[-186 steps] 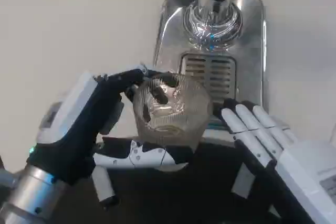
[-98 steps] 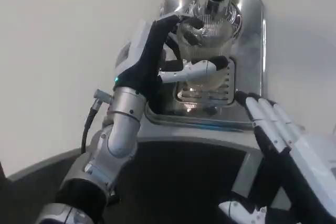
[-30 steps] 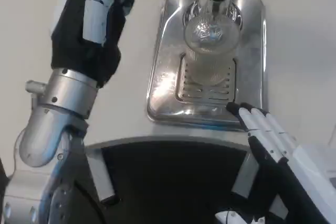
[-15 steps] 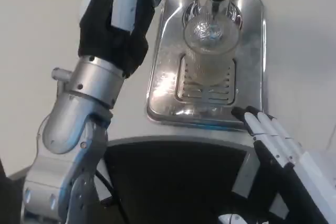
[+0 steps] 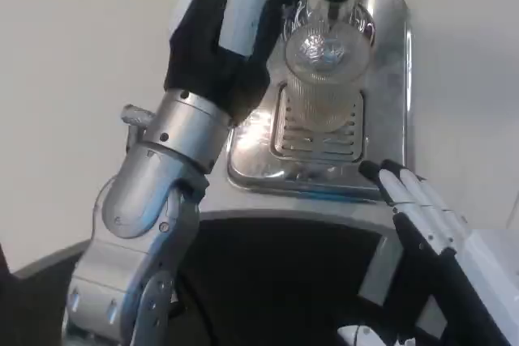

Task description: Grasp the cup under the faucet to collect the drink, then remove the cup.

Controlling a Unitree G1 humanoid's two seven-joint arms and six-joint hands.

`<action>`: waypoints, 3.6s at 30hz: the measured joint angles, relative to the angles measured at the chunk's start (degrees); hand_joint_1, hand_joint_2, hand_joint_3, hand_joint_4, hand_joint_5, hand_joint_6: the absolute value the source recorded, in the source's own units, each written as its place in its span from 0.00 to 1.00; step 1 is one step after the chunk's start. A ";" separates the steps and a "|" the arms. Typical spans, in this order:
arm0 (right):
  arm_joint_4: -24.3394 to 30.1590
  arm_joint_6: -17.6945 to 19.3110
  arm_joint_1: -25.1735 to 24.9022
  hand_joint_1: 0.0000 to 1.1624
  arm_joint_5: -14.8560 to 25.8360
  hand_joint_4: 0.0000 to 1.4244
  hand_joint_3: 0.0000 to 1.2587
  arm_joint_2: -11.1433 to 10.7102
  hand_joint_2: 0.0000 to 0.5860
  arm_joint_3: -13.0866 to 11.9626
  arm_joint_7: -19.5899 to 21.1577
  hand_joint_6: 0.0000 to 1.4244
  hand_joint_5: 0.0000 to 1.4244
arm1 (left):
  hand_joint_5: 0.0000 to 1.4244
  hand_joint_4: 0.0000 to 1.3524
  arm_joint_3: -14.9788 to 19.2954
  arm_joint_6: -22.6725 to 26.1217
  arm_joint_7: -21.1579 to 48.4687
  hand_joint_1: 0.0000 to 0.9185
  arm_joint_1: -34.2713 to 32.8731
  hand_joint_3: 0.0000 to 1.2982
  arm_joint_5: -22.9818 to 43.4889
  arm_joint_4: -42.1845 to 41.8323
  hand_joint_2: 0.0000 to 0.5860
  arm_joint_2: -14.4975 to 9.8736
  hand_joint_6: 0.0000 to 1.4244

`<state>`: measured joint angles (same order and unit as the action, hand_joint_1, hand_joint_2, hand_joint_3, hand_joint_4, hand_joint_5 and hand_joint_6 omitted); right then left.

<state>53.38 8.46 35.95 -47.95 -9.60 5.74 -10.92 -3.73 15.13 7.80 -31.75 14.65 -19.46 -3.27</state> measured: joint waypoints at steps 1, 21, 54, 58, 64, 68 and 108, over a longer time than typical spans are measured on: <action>0.00 0.00 0.02 0.52 0.01 0.00 0.04 -0.01 0.56 0.00 0.00 0.11 0.02 | 0.00 0.00 -0.36 -0.11 0.16 0.00 0.00 0.00 -0.65 0.16 0.44 0.01 0.00; 0.57 0.11 2.56 0.51 1.18 0.00 0.04 -0.29 0.57 -0.77 -0.01 0.11 0.02 | 0.00 0.00 -3.50 -1.48 1.74 0.00 0.54 0.00 -4.59 0.74 0.42 0.70 0.00; 0.62 -10.46 -4.02 0.20 2.49 0.00 0.00 7.90 0.40 0.63 -0.74 0.11 0.00 | 0.00 0.00 -12.56 -27.02 9.51 0.00 -5.88 0.00 -31.35 12.46 0.32 -14.61 0.00; 0.62 -13.02 -4.52 0.22 3.78 0.00 0.00 9.87 0.37 1.08 -0.72 0.10 0.00 | 0.00 0.00 -12.64 -28.84 9.41 0.00 -5.97 0.00 -33.35 13.10 0.31 -15.15 0.00; 0.46 -16.01 -6.39 0.53 4.39 0.00 0.00 11.85 0.42 1.42 0.13 0.08 0.00 | 0.00 0.00 -12.38 -31.04 8.92 0.00 -6.01 0.00 -33.54 14.48 0.30 -15.93 0.00; 0.12 -17.51 -7.99 0.73 4.37 0.00 0.00 12.10 0.48 1.16 0.26 0.10 0.00 | 0.00 0.00 -12.13 -31.53 8.92 0.00 -6.01 0.00 -33.53 14.70 0.30 -16.03 0.00; -22.47 -23.31 -30.73 1.00 1.46 0.00 0.00 8.93 0.53 2.41 14.85 0.19 0.00 | 0.00 0.00 -11.65 -33.10 8.85 0.00 -5.99 0.00 -34.86 15.45 0.36 -15.95 0.00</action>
<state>30.92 -14.85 5.22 -46.49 -0.66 8.15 3.93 -15.38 -17.97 16.64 -37.74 -20.22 -4.01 -19.22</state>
